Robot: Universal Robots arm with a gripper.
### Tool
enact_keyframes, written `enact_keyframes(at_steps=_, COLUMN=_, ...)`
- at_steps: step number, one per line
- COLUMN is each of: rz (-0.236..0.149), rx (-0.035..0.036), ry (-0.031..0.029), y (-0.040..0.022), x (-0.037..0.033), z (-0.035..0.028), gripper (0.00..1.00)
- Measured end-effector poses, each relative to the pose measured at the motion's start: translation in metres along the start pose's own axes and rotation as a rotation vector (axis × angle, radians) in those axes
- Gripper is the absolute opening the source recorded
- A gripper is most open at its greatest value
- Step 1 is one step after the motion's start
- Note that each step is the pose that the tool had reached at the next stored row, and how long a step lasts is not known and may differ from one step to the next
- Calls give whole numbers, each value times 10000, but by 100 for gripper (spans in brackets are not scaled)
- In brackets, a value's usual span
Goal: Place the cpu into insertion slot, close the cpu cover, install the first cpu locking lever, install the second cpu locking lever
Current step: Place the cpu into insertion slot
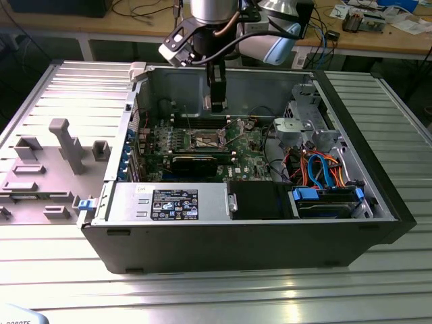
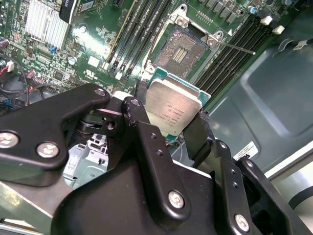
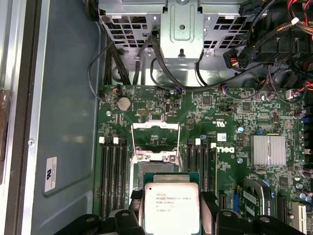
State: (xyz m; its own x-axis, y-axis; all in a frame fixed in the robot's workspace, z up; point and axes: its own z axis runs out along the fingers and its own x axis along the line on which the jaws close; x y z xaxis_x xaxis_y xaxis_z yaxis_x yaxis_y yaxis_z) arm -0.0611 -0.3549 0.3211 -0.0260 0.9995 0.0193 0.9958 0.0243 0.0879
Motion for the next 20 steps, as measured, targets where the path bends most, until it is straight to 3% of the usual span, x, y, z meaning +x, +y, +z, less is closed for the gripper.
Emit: enact_keyframes(at_steps=20, rz=239, rx=-4, ry=-24, y=-31, x=0, z=20, gripper=55)
